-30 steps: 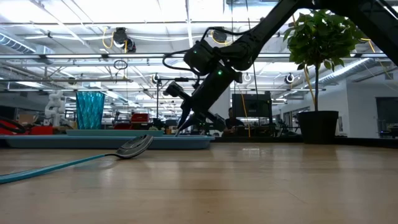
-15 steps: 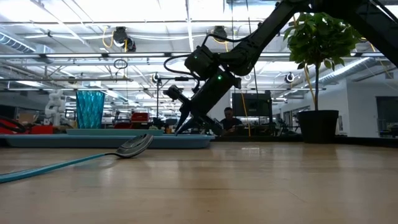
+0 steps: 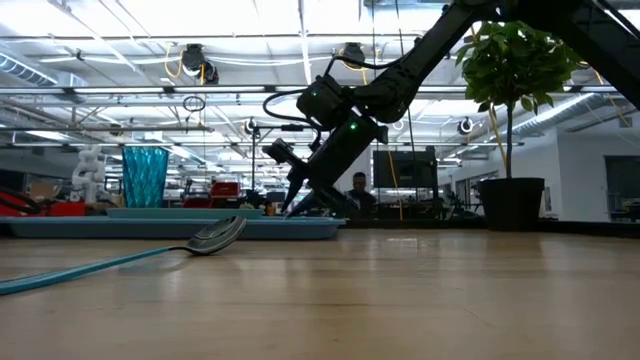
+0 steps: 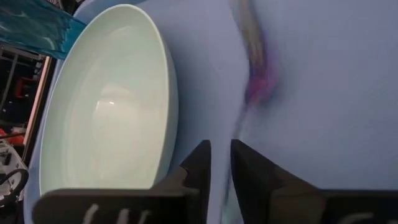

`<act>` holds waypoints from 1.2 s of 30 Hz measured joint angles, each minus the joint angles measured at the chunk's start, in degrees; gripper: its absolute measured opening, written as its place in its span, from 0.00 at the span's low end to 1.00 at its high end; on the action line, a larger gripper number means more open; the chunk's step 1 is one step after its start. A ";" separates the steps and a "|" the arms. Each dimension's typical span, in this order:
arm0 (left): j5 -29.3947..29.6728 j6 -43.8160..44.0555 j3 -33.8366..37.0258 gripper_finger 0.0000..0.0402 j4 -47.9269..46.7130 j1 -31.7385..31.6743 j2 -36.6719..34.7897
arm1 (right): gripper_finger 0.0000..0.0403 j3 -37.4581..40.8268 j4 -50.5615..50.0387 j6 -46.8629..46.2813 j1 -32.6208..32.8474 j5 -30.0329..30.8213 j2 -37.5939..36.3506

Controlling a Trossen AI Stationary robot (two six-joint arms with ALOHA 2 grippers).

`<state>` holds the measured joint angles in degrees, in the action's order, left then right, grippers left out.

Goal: Pick and place plate/cup/fork/spoon on tray
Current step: Put the fork on the blue tray

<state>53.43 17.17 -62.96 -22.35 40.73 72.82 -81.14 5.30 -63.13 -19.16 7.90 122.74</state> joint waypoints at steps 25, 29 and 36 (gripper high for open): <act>-2.64 2.02 0.00 0.38 -0.34 1.09 0.04 | 0.15 0.02 -3.51 48.11 0.44 -11.13 -6.88; -2.62 2.42 0.00 0.38 -1.07 1.03 0.04 | 0.13 0.04 -5.59 59.88 0.85 -10.71 -6.49; -2.54 3.52 0.00 0.38 -2.69 -0.42 0.04 | 0.05 0.11 -6.60 65.70 -0.49 -9.18 -4.64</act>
<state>50.89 20.69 -62.96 -25.04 40.31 72.86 -81.04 -1.30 2.56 -19.65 -1.28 118.10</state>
